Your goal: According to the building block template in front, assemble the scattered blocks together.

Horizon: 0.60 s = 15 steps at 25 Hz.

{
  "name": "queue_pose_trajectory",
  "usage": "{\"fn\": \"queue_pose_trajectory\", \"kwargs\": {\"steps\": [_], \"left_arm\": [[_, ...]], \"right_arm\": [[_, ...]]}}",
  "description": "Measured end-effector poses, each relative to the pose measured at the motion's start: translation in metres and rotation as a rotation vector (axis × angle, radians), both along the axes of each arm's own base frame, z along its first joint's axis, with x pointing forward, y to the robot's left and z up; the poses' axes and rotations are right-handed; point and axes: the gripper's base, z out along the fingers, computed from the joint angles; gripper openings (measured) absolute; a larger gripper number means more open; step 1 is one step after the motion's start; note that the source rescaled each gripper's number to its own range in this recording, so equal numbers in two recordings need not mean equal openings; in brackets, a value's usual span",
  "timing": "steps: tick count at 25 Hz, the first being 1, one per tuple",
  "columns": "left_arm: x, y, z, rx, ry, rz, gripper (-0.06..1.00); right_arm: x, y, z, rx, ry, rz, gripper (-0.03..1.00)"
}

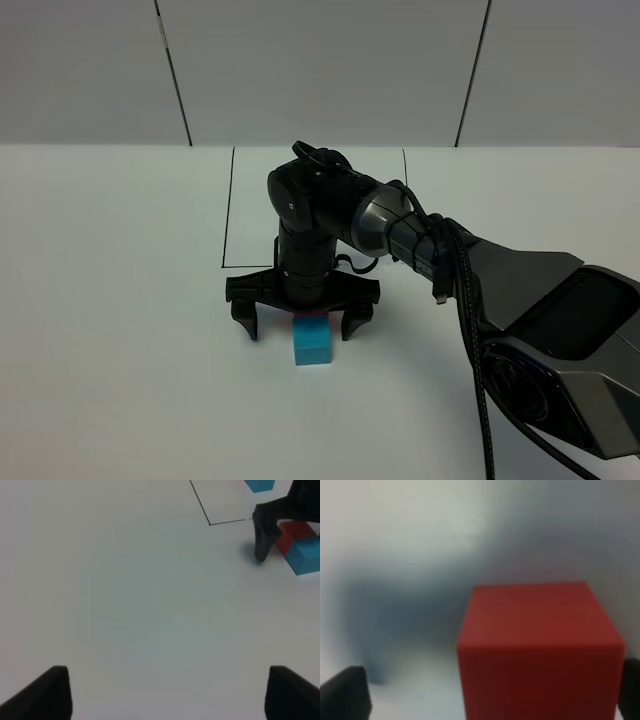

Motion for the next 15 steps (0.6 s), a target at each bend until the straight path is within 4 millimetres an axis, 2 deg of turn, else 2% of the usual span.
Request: {"fn": "queue_pose_trajectory", "kwargs": {"steps": [5, 7, 11, 15], "left_arm": [[0.0, 0.0, 0.0, 0.0, 0.0, 0.0, 0.68], [0.0, 0.0, 0.0, 0.0, 0.0, 0.0, 0.68], [0.0, 0.0, 0.0, 0.0, 0.0, 0.0, 0.68], [0.0, 0.0, 0.0, 0.0, 0.0, 0.0, 0.68]], "right_arm": [[0.0, 0.0, 0.005, 0.006, -0.007, 0.006, 1.0], [0.001, 0.0, 0.015, 0.012, -0.021, 0.011, 1.0], [0.004, -0.004, 0.055, 0.054, -0.099, 0.03, 1.0], [0.015, -0.028, 0.103, 0.093, -0.19, 0.013, 1.0]]}}
